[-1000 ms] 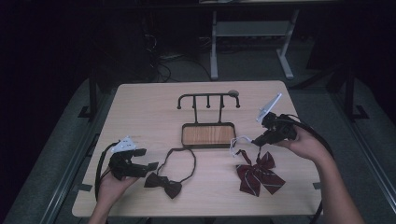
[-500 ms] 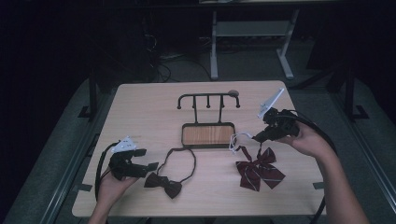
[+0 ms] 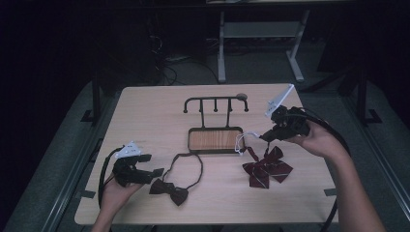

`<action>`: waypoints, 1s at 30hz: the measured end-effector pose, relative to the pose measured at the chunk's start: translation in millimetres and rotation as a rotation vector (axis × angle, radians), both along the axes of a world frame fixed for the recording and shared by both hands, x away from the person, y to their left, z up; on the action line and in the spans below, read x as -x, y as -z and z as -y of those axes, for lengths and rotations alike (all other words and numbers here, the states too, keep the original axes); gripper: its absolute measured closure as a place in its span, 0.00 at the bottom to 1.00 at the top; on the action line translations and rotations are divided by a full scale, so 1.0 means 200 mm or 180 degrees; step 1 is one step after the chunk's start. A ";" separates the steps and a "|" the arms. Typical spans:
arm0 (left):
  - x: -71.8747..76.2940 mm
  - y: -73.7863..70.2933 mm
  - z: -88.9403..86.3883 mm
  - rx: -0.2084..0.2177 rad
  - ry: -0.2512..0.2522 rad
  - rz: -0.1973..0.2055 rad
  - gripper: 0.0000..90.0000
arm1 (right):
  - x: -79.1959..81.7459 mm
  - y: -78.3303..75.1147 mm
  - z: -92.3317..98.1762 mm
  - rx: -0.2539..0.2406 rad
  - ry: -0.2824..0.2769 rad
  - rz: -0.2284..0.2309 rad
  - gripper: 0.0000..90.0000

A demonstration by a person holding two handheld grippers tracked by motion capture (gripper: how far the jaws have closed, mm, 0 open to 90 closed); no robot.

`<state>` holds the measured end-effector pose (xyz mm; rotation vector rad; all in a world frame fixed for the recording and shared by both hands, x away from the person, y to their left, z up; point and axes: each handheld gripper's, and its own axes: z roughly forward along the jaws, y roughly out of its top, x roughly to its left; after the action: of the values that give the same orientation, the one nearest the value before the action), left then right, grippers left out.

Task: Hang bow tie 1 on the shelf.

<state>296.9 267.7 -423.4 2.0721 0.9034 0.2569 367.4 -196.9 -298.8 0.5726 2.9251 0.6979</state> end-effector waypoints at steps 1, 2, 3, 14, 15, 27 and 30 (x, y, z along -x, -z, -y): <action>0.00 0.00 0.00 0.0004 -0.0002 -0.0002 0.22 | 0.00 -0.01 -0.01 -0.0002 0.0002 0.0009 0.98; 0.00 0.00 0.00 0.0003 0.0002 0.0004 0.22 | 0.00 -0.02 -0.01 -0.0005 -0.0011 0.0016 0.98; 0.00 0.00 0.00 0.0007 0.0000 0.0004 0.22 | 0.00 -0.02 -0.01 -0.0005 -0.0017 0.0021 0.98; 0.00 0.00 0.00 -0.0002 0.0011 0.0002 0.22 | -0.01 -0.11 -0.05 0.0042 -0.0036 0.0086 0.98; 0.00 0.00 0.00 -0.0003 0.0012 0.0004 0.22 | -0.01 -0.11 -0.05 0.0042 -0.0036 0.0086 0.98; 0.00 0.00 0.00 0.0006 0.0010 -0.0002 0.22 | -0.05 -0.16 -0.06 0.0034 -0.0019 0.0109 0.98; 0.00 0.00 0.00 0.0006 0.0012 0.0002 0.22 | -0.07 -0.18 -0.07 0.0044 -0.0010 0.0122 0.98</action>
<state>296.7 267.3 -423.3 2.0716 0.8990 0.2546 381.0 -183.5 -262.5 0.5474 2.8939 0.6806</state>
